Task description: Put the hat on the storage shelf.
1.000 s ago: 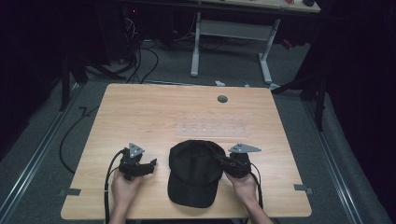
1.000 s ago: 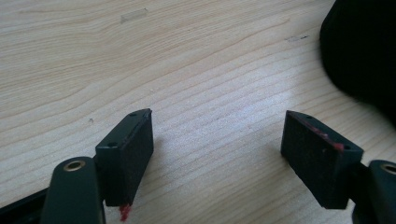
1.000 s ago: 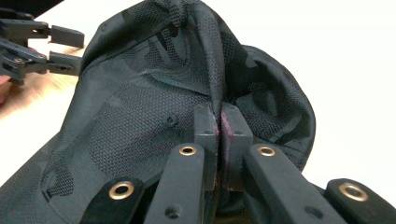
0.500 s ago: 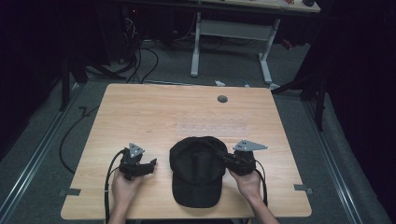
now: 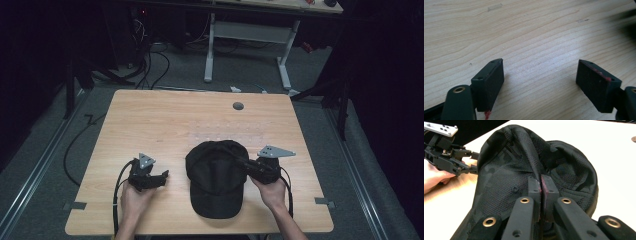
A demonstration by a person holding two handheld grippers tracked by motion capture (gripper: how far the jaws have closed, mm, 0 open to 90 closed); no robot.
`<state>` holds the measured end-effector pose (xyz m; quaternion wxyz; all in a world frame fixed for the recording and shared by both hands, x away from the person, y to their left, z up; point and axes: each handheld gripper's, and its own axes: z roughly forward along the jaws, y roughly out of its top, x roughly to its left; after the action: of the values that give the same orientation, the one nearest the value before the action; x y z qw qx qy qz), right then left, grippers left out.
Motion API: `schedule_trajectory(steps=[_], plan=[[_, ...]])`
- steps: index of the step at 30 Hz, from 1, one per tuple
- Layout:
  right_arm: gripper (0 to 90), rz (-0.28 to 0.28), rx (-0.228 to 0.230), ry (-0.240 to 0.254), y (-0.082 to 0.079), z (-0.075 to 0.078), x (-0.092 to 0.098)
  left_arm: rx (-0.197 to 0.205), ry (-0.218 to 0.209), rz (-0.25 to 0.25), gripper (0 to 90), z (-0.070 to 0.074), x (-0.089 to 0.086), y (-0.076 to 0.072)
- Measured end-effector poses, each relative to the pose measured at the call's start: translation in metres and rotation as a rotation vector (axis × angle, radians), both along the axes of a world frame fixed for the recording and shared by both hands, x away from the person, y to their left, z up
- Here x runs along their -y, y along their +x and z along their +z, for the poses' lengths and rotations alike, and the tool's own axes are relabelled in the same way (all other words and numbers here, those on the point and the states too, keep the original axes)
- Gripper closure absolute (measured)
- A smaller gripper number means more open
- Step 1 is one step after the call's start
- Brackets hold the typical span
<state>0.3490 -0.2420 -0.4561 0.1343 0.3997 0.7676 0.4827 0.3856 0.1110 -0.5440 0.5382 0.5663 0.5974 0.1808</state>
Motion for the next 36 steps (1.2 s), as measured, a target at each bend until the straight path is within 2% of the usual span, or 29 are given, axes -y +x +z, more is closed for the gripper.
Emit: schedule_trajectory(steps=[6,11,17,28,29,36], plan=[[87.6,0.004,0.027,0.006,0.001,0.008,0.006,-0.025,-0.035,-0.017,21.7,0.003,-0.003,0.002],[87.6,0.006,0.047,0.014,0.001,0.014,0.011,-0.054,-0.094,-0.059,19.7,0.006,-0.002,-0.001],[87.6,0.016,0.075,0.021,0.001,0.022,0.017,-0.059,-0.167,-0.142,18.1,0.019,0.004,-0.009],[87.6,0.038,0.113,0.036,0.003,0.036,0.019,-0.053,-0.244,-0.299,16.2,0.047,0.020,-0.019],[87.6,0.047,0.122,0.037,0.004,0.039,0.019,-0.056,-0.265,-0.306,15.9,0.050,0.022,-0.020],[87.6,0.067,0.139,0.048,0.006,0.042,0.018,-0.054,-0.283,-0.383,15.6,0.063,0.032,-0.023]])
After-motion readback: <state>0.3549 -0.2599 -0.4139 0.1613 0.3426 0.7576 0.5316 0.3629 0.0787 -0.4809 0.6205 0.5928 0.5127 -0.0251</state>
